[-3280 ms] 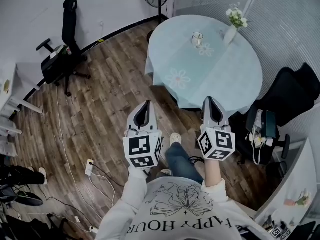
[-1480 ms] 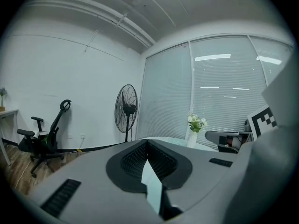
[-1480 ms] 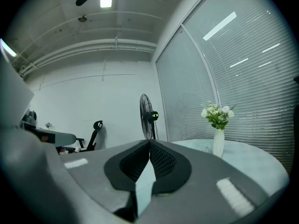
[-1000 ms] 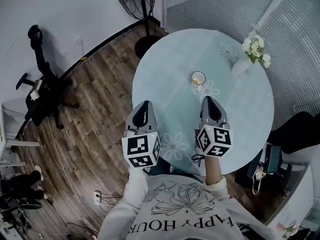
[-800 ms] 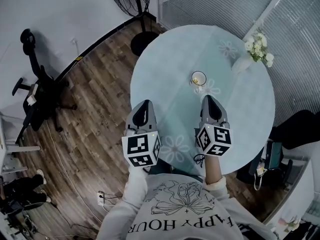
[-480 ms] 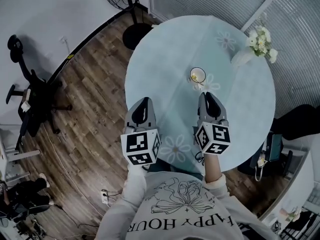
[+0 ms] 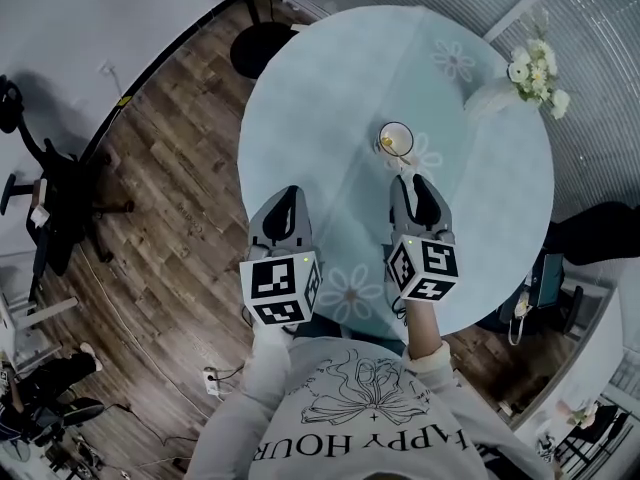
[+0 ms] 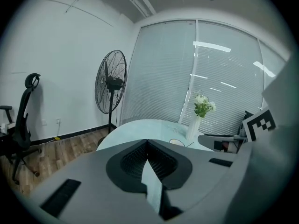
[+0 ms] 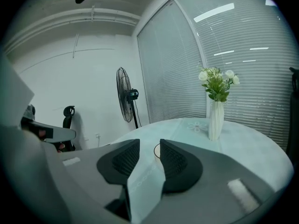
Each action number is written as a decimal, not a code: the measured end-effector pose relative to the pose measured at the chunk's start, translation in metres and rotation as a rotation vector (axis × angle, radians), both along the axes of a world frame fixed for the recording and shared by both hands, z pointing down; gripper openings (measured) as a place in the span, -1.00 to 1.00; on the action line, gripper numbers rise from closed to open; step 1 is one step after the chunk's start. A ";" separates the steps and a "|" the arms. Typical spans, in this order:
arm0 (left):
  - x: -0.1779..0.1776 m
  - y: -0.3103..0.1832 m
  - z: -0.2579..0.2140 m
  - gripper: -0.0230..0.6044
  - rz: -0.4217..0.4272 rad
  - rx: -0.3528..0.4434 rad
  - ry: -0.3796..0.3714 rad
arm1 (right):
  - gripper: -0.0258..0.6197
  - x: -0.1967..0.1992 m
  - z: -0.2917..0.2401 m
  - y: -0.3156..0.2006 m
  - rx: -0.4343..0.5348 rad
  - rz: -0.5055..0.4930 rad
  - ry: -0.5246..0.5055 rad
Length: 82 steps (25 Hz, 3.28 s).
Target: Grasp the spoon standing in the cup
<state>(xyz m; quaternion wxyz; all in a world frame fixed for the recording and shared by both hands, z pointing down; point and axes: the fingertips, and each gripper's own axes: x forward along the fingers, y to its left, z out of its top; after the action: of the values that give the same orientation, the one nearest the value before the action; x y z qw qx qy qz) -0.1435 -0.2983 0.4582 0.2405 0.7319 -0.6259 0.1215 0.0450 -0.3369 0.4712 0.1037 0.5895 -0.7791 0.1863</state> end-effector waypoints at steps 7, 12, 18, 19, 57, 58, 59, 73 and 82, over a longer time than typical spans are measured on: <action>0.004 -0.011 0.018 -0.91 0.024 -0.033 0.005 | -0.39 0.002 0.023 -0.012 -0.039 0.033 -0.001; 0.005 -0.015 0.032 -0.91 0.039 -0.064 0.010 | -0.39 0.006 0.040 -0.018 -0.071 0.071 -0.004; 0.006 -0.022 0.044 -0.91 0.067 -0.085 0.024 | -0.39 0.008 0.053 -0.024 -0.088 0.117 -0.008; 0.007 -0.024 0.045 -0.91 0.072 -0.087 0.027 | -0.39 0.008 0.054 -0.026 -0.091 0.120 -0.010; 0.029 -0.057 0.082 -0.91 0.146 -0.156 0.056 | -0.76 0.031 0.080 -0.051 -0.161 0.268 -0.104; 0.029 -0.057 0.082 -0.91 0.146 -0.158 0.056 | -0.76 0.032 0.080 -0.052 -0.161 0.269 -0.107; 0.030 -0.058 0.082 -0.91 0.145 -0.159 0.056 | -0.77 0.034 0.080 -0.052 -0.160 0.271 -0.110; 0.034 -0.059 0.077 -0.91 0.148 -0.145 0.057 | -0.87 0.046 0.064 -0.060 -0.098 0.269 -0.107; 0.041 -0.058 0.062 -0.91 0.156 -0.109 0.054 | -0.87 0.051 0.044 -0.056 -0.053 0.264 -0.123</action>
<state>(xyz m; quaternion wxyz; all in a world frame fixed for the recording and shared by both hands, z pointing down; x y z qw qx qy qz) -0.1029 -0.3566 0.5199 0.2866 0.7672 -0.5527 0.1539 0.0957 -0.3929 0.5148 0.0460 0.6712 -0.6946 0.2546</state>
